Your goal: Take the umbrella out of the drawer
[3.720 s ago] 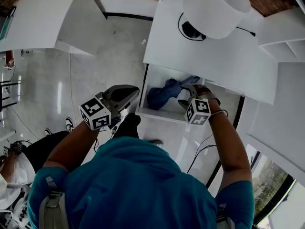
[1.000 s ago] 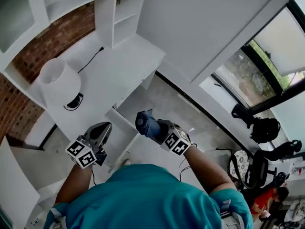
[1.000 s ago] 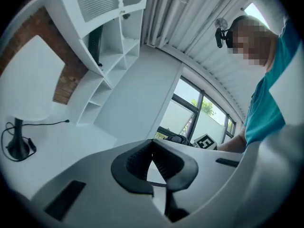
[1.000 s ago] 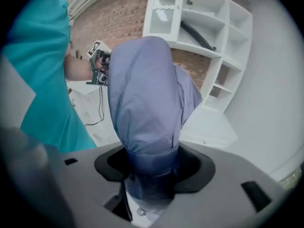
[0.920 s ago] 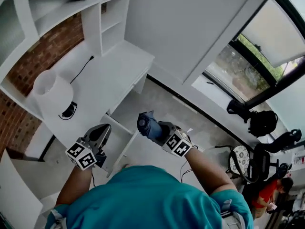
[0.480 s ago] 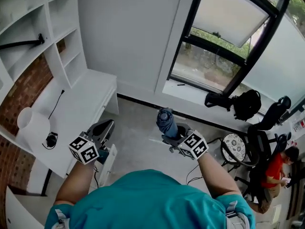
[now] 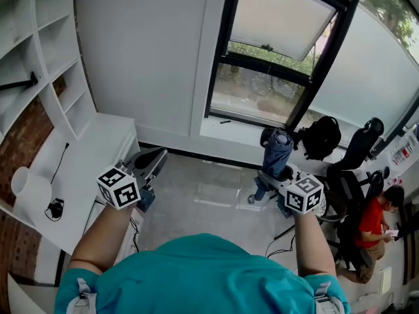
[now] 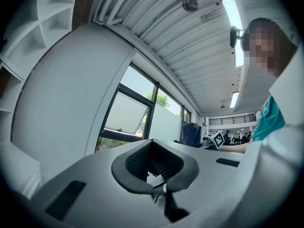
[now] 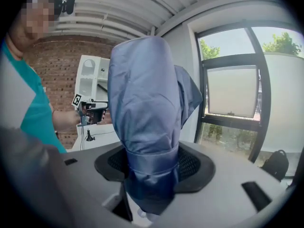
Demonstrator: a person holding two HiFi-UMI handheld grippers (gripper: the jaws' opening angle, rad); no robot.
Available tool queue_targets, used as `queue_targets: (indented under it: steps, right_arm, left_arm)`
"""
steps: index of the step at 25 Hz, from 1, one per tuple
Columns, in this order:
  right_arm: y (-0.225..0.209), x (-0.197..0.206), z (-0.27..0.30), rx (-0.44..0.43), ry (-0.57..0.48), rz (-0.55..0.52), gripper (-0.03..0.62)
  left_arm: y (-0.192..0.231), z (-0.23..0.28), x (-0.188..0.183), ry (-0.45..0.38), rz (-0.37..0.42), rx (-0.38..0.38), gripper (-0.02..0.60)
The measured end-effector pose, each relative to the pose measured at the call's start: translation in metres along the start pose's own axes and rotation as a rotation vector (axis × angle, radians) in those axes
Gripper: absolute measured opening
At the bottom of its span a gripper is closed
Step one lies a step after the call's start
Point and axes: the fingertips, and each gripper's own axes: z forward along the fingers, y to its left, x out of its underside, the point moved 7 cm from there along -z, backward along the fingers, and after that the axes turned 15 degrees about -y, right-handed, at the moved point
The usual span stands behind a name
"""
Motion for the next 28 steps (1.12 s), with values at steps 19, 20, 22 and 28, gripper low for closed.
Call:
queue_targets:
  steps: [19,20,22,28]
  right_arm:
    - [-0.05,-0.057,-0.045,0.115,-0.152,0.021,0.256]
    - [-0.05,-0.057,-0.044,0.116,-0.153,0.019,0.255]
    - [-0.051,-0.058,-0.043,0.115,-0.155,0.018,0.256]
    - [-0.052,-0.059,-0.037,0.106,-0.155,0.019,0.256]
  left_arm:
    - [-0.013,0.053,-0.014,-0.003,0.022,0.041,0.012]
    - [-0.012,0.053,-0.015,-0.005,0.023,0.04,0.012]
    - [-0.012,0.051,-0.016,-0.009,0.023,0.039,0.012]
    - [-0.011,0.051,-0.017,-0.011,0.027,0.037,0.012]
